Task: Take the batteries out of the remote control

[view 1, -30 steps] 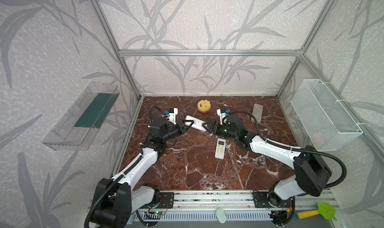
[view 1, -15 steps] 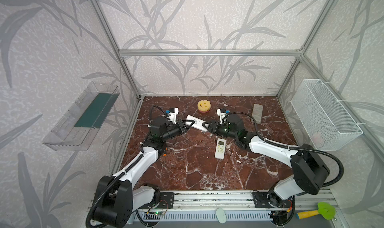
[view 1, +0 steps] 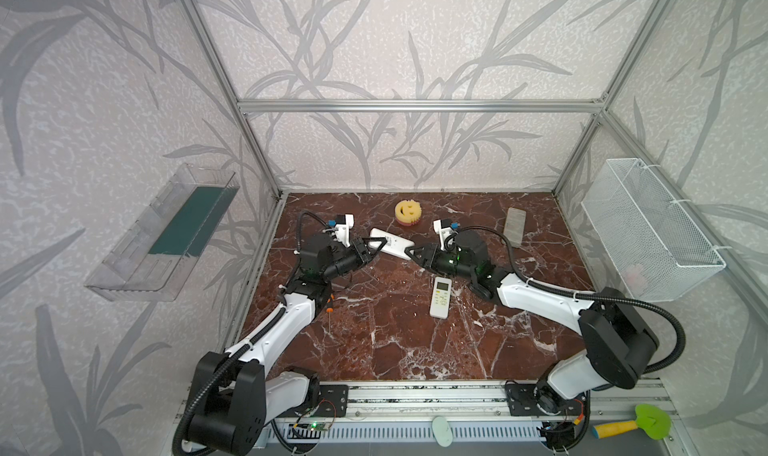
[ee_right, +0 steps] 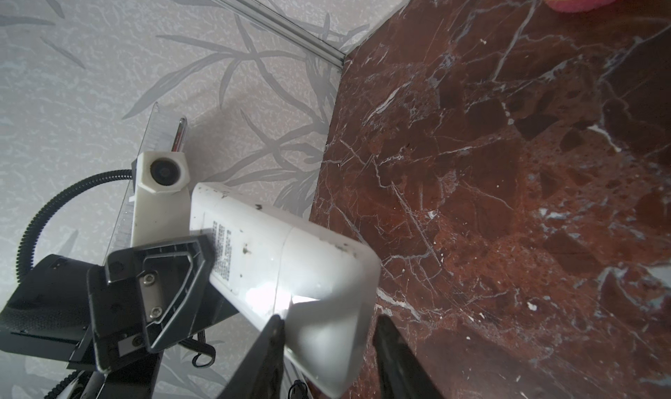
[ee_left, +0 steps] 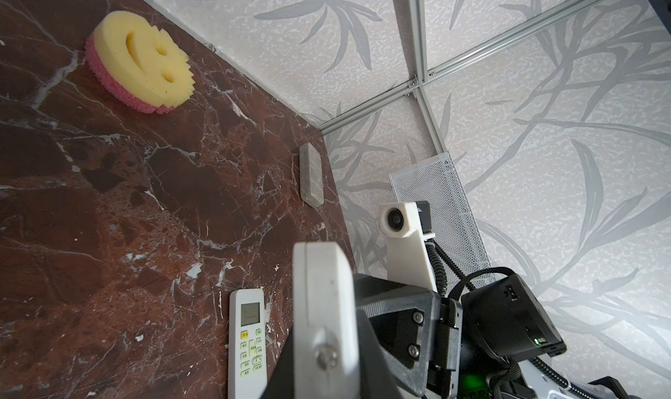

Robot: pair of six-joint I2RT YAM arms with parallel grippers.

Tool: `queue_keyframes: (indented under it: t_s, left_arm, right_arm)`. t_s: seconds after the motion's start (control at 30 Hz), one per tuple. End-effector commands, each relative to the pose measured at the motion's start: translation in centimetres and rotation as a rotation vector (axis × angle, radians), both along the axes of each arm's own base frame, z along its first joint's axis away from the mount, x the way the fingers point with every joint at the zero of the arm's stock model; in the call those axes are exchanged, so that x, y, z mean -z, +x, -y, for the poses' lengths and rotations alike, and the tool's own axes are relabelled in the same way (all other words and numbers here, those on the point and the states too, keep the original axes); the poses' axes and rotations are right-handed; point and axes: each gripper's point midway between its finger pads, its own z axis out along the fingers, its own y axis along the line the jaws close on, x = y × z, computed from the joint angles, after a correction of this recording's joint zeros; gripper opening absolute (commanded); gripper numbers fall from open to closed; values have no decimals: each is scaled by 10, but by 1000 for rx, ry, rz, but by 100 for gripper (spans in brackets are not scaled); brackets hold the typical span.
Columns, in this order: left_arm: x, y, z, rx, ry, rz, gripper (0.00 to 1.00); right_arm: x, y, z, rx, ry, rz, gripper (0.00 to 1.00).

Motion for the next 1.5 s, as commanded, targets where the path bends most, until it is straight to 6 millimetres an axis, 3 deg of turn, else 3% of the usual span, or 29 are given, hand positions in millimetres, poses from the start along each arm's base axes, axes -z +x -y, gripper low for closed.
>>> queue_keyframes:
  t_s: [0.0,0.17,0.3,0.43,0.67,0.8,1.03,1.1,1.3,1.47]
  left_arm:
    - [-25,-2,4,28,-41,74,0]
    - [-22,-2,6,46,-45,64,0]
    - [-18,-2,7,51,-54,57,0]
    - [-23,1,9,59,-73,65,0]
    - [-22,-4,9,65,-71,62,0]
    - [-19,-5,7,57,-63,60,0]
    - [-19,-4,8,59,-69,56,0]
    - [-19,-4,8,61,-70,57,0]
    - [-4,-3,5,41,-37,31,0]
    - [22,-1,3,26,0,-16,0]
  right_arm:
    - [0,1,-8,-28,17,-1,47]
    - [11,6,-12,-30,13,-15,36]
    - [18,7,-15,-39,20,-35,48]
    - [22,7,-13,-37,8,-42,48]
    - [33,9,-1,12,-1,-67,32]
    - [36,9,1,15,-4,-74,28]
    - [32,9,1,11,-1,-64,53]
    - [31,10,1,9,-7,-59,55]
    - [45,11,6,20,-64,-72,42]
    - [66,10,11,28,-123,-99,36]
